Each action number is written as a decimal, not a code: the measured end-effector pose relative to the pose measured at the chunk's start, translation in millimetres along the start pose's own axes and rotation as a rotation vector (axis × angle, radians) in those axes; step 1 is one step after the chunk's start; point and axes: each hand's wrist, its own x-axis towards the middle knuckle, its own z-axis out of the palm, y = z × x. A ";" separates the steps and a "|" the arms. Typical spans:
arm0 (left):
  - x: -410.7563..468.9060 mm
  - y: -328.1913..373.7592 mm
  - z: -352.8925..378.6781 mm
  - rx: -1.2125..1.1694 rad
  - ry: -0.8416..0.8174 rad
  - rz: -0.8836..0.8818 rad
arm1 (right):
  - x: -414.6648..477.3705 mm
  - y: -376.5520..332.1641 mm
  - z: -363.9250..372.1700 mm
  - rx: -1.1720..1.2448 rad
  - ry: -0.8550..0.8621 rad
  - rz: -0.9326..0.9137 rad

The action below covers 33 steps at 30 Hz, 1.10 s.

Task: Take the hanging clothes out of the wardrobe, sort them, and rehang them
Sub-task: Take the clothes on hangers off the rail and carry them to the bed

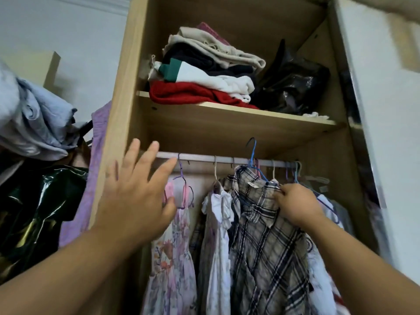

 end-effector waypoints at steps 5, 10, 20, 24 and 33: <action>-6.6 63.9 18.7 -0.304 -0.191 0.083 | -50.9 18.2 -43.8 0.075 0.005 0.005; -8.5 120.5 45.2 -0.650 -0.405 0.039 | -116.7 21.9 -96.1 0.138 0.016 0.072; -42.3 173.0 45.5 -1.169 -0.587 0.059 | -295.5 -65.0 -173.4 -0.047 -0.024 0.379; -93.2 178.2 26.5 -1.349 -0.667 0.151 | -378.6 -124.4 -182.3 -0.122 0.042 0.515; -216.1 175.1 -93.0 -1.873 -0.903 0.450 | -573.3 -218.5 -180.7 -0.841 0.130 1.014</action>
